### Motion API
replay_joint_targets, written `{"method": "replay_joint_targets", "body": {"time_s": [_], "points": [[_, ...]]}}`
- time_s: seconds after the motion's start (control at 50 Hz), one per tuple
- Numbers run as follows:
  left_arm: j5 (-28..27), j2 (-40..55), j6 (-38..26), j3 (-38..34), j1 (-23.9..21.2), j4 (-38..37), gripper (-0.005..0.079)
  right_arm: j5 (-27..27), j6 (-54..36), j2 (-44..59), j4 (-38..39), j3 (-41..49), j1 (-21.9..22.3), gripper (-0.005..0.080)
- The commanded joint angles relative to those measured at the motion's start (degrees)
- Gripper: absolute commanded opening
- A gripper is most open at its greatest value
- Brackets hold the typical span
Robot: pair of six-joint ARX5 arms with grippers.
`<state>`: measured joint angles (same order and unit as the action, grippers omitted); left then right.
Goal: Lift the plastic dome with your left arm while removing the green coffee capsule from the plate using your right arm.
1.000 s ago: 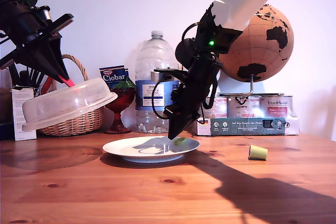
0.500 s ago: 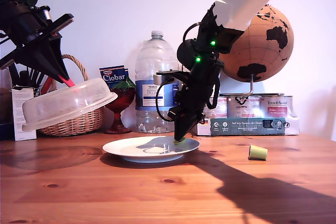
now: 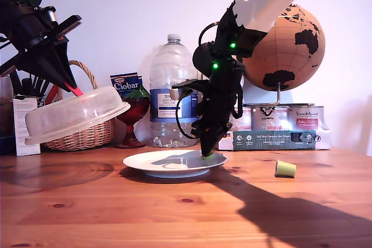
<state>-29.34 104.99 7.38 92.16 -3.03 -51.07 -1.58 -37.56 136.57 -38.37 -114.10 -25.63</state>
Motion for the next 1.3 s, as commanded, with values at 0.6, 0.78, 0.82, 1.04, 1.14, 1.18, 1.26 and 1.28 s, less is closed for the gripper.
{"method": "replay_joint_targets", "body": {"time_s": [0.6,0.78,0.82,1.04,1.14,1.18,1.26,1.28], "points": [[-3.9,-1.2,-0.2,1.0,-0.1,1.5,-0.0022,-27.2,-9.1,-2.0,-11.6,0.3,-4.1,-0.0013],[-4.8,-1.2,-0.2,1.0,-0.3,1.6,-0.0022,-34.1,-9.4,-3.1,-19.6,0.3,-3.9,-0.0013],[-4.8,-1.2,-0.2,1.0,-0.3,1.6,-0.0022,-34.9,-9.4,-3.4,-21.5,0.3,-3.7,-0.0013],[-4.8,-1.2,-0.3,1.0,-0.3,1.4,-0.0022,-34.9,-7.7,-4.3,-23.5,0.3,-2.8,-0.0013],[-4.7,-1.2,-0.3,1.0,-0.4,1.3,-0.0022,-33.9,-6.5,-4.3,-20.7,0.3,-2.8,-0.0013],[-4.7,-1.2,-0.3,1.0,-0.4,1.3,-0.0022,-33.1,-5.5,-4.3,-19.4,0.3,-2.8,-0.0012],[-4.7,-1.2,-0.3,1.0,-0.4,1.3,-0.0022,-30.4,-2.7,-4.3,-16.8,0.2,-2.8,-0.0013],[-4.7,-1.2,-0.3,1.0,-0.4,1.3,-0.0022,-29.1,-2.0,-4.4,-16.1,0.1,-2.8,-0.0012]]}}
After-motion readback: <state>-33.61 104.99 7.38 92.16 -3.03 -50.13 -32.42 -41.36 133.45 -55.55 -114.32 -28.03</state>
